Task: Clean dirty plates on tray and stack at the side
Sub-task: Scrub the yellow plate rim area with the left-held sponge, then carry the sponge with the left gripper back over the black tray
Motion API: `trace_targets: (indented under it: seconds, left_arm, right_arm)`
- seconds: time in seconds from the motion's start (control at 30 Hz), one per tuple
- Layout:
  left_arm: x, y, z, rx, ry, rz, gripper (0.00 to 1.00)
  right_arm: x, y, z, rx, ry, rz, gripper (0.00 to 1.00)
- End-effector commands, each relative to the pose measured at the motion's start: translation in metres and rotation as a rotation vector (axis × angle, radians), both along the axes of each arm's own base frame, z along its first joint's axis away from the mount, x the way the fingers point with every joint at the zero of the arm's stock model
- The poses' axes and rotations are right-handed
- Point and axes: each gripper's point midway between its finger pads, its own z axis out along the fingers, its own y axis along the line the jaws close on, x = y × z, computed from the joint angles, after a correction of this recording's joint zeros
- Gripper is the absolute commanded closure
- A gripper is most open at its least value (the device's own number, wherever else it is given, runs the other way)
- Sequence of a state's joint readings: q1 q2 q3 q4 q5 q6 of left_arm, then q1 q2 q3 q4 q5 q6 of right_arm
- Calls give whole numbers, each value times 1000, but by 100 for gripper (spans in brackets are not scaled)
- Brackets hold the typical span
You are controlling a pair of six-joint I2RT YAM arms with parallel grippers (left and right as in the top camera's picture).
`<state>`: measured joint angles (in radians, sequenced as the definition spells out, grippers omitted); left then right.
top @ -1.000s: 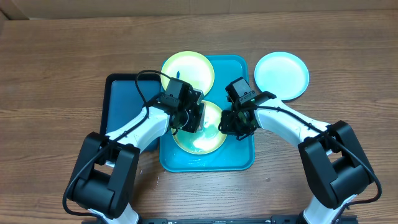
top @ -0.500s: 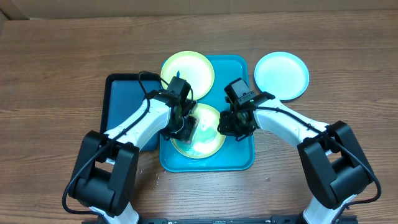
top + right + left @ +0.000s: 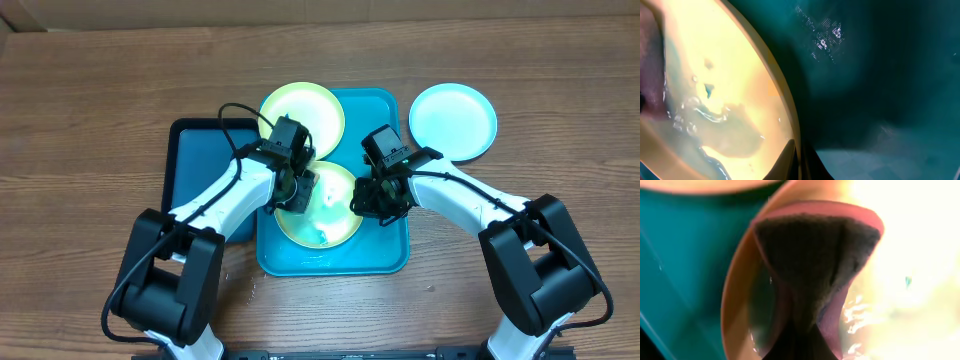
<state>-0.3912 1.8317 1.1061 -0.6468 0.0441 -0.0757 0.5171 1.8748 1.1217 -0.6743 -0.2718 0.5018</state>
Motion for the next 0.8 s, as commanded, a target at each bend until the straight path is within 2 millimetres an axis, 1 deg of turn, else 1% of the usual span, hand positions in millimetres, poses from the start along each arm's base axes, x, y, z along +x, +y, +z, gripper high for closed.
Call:
trace_targets:
  seconds: [0.0,0.07,0.13,0.17,0.37,0.5,0.6,0.7,0.77]
  left_arm:
    - [1,10,-23,55,29,27,96]
    - [0,9,-30,58,44,25,96]
    - [1,9,-28,58,46,21,96]
    - [2,5,-27,42,46,7,96]
    - [10,-23,-19,-103,29,-45,96]
    - [7,-48,-14,-244,51,-77,96]
    - [1,-60,-21,-314,101,-70,96]
    - [-15,-69,-32,-379,195,-71,96]
    - [-26,-75,-35,-423,259,-72,96]
  right_arm:
    - [-2,-1,-1,-4,2,5,96]
    - [-2,-1,-1,-3,0,5,96]
    - [-1,-1,-1,-2,-1,5,96]
    - [-1,0,0,-1,-3,5,96]
    - [-1,0,0,-1,-3,5,96]
    - [-1,-1,-1,-3,0,5,96]
    - [-1,-1,-1,-3,0,5,96]
    - [-1,-1,-1,-3,0,5,96]
    - [-2,-1,-1,-3,0,5,96]
